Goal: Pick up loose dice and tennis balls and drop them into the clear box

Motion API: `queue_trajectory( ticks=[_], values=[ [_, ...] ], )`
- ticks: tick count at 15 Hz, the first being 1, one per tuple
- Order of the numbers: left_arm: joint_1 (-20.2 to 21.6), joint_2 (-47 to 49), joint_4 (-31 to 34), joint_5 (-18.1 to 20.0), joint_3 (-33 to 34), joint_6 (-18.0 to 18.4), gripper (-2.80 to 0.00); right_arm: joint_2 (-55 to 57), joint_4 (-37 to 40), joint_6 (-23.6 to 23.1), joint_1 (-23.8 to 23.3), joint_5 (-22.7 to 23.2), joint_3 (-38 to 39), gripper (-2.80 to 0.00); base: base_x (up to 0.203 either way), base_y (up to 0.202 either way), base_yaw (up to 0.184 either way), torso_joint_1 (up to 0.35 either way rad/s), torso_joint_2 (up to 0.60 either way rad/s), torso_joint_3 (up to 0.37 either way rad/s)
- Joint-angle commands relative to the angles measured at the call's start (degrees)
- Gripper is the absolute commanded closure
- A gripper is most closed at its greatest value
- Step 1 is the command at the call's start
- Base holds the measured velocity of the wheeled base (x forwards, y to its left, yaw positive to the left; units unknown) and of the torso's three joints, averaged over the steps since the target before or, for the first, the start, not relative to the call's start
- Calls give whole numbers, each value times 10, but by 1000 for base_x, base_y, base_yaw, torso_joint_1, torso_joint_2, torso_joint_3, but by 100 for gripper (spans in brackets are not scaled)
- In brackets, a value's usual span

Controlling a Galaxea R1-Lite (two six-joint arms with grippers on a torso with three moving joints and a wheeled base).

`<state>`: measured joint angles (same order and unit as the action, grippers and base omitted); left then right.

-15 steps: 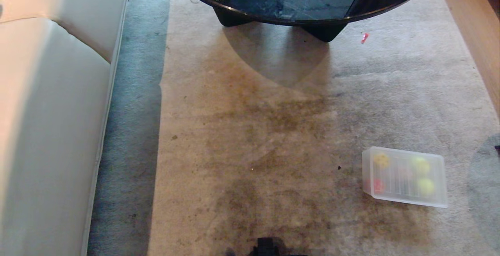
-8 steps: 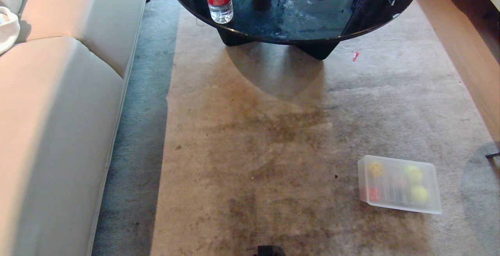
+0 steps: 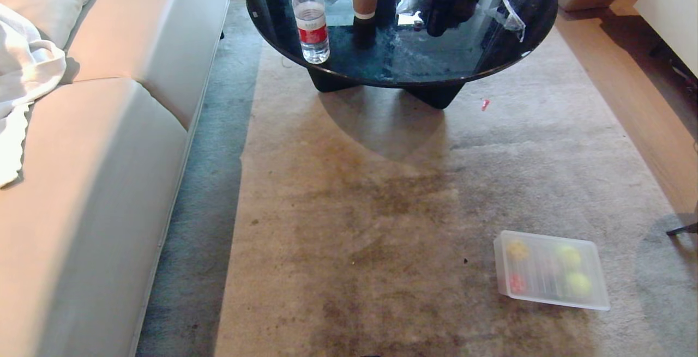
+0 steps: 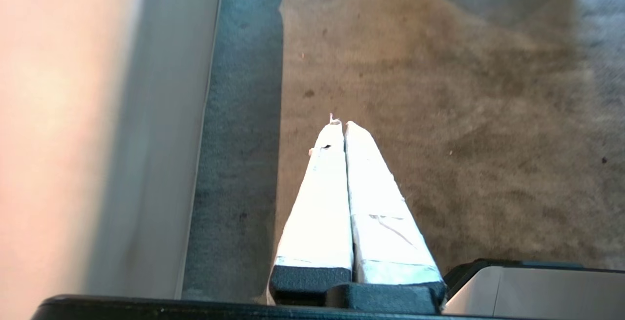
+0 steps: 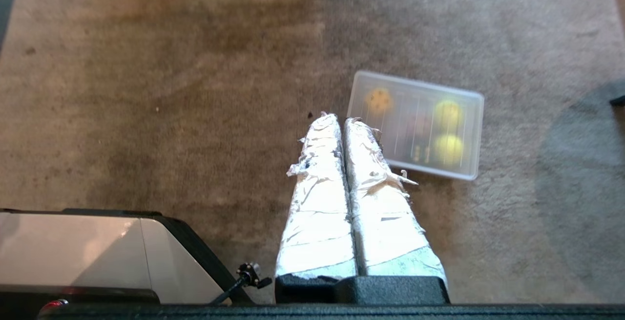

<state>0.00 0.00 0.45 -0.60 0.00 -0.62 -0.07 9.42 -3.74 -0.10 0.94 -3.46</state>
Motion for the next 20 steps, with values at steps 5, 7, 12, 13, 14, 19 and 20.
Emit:
queue_trajectory(
  ticks=[5,7,12,13,14,19,20],
  values=[
    [0,0,0,0,1,0,0,2,2,0,0,0,-1,0,0,0,0,3,-1,204],
    [0,0,0,1,0,0,0,2,2,0,0,0,-1,0,0,0,0,5,0,199],
    [0,0,0,0,0,0,0,2,2,0,0,0,0,0,0,0,0,1,4,198],
    [0,0,0,0,0,0,0,2,1,0,0,0,0,0,0,0,0,2,-1,224],
    [0,0,0,0,1,0,0,2,1,0,0,0,0,0,0,0,0,2,0,200],
    [0,0,0,0,0,0,0,2,2,0,0,0,-1,0,0,0,0,3,2,201],
    [0,0,0,0,0,0,0,2,2,-1,0,0,-1,0,0,0,0,-2,6,220]
  ],
)
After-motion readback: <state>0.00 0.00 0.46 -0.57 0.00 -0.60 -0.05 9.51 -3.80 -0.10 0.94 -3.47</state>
